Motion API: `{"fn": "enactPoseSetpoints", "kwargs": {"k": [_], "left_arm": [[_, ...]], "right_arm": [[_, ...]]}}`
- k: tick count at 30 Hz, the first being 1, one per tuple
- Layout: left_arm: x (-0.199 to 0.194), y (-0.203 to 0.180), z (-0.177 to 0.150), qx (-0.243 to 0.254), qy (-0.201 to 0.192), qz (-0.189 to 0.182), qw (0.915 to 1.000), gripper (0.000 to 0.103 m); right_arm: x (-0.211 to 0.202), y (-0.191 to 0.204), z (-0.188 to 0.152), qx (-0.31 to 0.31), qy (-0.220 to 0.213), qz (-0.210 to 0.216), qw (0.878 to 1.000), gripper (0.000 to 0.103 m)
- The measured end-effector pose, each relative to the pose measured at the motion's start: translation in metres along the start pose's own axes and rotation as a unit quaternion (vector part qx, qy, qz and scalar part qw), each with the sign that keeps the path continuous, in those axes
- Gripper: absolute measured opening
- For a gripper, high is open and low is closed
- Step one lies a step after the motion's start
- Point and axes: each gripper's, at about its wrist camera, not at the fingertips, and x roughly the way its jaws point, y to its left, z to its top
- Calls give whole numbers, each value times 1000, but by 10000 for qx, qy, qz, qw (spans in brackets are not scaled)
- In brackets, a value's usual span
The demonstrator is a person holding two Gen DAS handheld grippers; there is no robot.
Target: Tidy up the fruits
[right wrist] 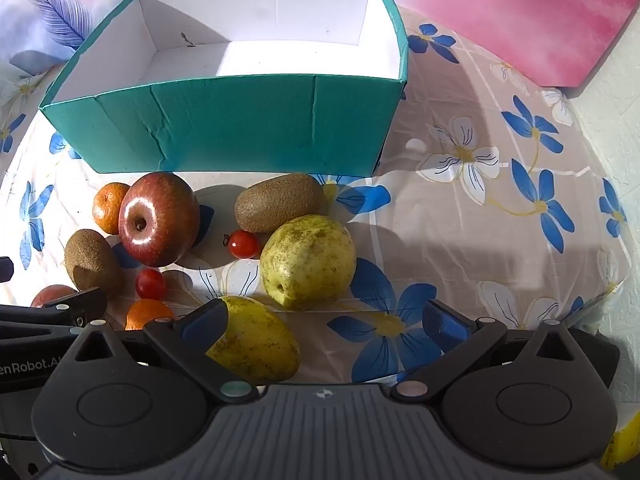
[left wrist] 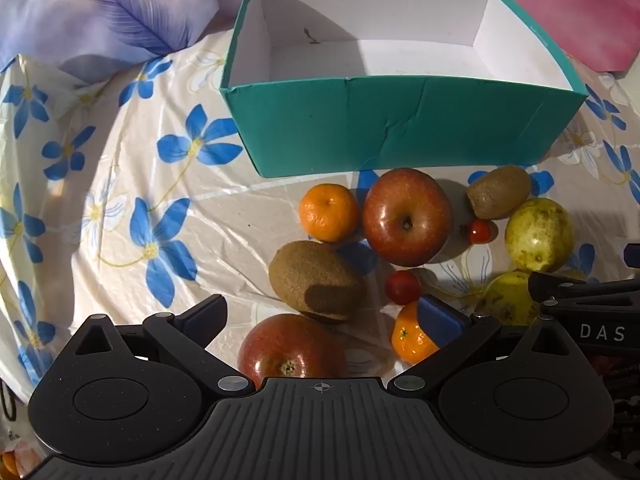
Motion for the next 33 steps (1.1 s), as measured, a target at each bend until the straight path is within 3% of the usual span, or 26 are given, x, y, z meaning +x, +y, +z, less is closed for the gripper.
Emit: {"fn": "enactPoseSetpoints", "kwargs": {"k": [33], "left_arm": [[3, -3, -3, -18, 69, -56, 10000, 103]], "right_arm": [[-2, -2, 3, -40, 9, -43, 10000, 103]]}}
